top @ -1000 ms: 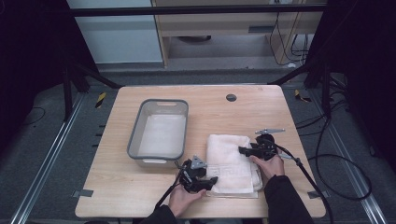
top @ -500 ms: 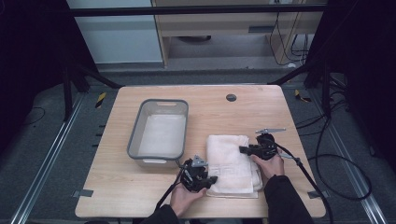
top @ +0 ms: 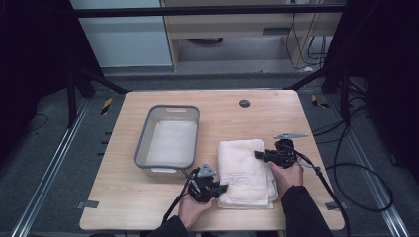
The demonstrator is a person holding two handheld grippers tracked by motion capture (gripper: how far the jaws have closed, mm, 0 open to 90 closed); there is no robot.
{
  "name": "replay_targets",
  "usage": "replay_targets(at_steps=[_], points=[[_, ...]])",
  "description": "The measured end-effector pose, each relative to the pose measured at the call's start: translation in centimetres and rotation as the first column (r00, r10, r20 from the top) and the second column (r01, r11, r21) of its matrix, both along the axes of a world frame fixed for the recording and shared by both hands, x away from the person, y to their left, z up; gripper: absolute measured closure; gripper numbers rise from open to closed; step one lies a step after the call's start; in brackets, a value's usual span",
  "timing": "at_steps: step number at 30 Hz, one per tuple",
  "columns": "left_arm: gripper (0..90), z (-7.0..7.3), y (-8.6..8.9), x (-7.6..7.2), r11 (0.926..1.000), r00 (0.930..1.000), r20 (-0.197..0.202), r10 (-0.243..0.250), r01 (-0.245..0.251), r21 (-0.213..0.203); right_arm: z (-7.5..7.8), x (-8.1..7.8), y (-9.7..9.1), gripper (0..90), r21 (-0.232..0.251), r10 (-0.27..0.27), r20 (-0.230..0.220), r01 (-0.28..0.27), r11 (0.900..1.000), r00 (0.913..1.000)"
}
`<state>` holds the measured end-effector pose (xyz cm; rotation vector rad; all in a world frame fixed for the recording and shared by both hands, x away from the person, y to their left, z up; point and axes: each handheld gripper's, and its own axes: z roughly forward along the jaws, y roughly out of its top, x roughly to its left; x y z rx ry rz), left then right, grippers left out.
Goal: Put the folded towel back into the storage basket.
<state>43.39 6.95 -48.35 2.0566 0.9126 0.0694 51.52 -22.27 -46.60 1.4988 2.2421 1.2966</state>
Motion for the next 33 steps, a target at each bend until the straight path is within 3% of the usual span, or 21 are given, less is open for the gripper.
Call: replay_targets(at_steps=[3,13,33], points=[[76.6,0.4,0.3,-0.1,0.9999,1.0,0.001,0.002,-0.002,-0.015,0.6,-0.3,0.0,69.8,0.01,0.002,0.017,-0.002,0.9999,0.9999],[76.6,2.9,1.4,-0.7,0.9988,0.9981,0.061,-0.004,0.007,-0.049,3.4,-1.8,-0.1,69.7,0.051,0.002,0.097,-0.007,0.9987,0.9953],[76.6,5.6,2.2,-1.4,0.9978,0.9888,0.149,0.008,0.002,-0.066,7.0,-2.7,0.7,69.6,0.053,0.001,0.197,-0.011,0.9985,0.9804]])
